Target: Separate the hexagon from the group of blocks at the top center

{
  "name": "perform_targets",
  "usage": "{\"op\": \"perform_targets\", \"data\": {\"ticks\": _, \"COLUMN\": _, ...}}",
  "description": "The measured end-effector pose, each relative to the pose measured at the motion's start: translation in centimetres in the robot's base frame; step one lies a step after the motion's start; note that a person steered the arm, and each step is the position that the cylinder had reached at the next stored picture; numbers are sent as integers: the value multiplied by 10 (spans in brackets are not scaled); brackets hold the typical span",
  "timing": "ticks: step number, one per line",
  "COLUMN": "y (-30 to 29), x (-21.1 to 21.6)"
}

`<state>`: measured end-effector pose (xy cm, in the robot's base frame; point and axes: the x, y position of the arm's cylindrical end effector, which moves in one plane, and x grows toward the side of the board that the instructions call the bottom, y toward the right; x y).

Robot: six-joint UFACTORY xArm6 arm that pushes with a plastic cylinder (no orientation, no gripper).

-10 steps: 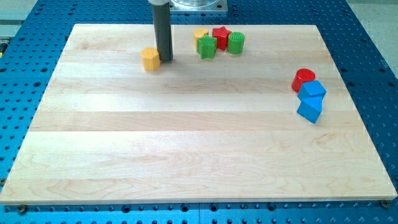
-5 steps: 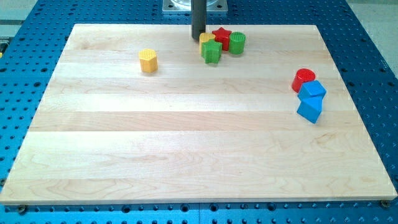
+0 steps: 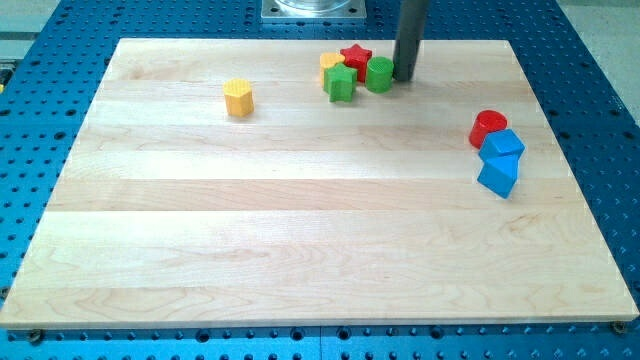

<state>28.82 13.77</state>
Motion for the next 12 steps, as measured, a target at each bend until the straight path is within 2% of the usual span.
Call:
{"op": "perform_targets", "data": {"ticks": 2, "y": -13, "x": 3}}
{"op": "perform_targets", "data": {"ticks": 3, "y": -47, "x": 1}}
{"op": "perform_targets", "data": {"ticks": 5, "y": -26, "x": 16}}
{"op": "perform_targets", "data": {"ticks": 6, "y": 2, "x": -28}}
{"op": "perform_targets", "data": {"ticks": 7, "y": -22, "x": -74}}
{"op": "perform_targets", "data": {"ticks": 8, "y": -54, "x": -87}}
{"op": "perform_targets", "data": {"ticks": 9, "y": -96, "x": -82}}
{"op": "perform_targets", "data": {"ticks": 12, "y": -134, "x": -77}}
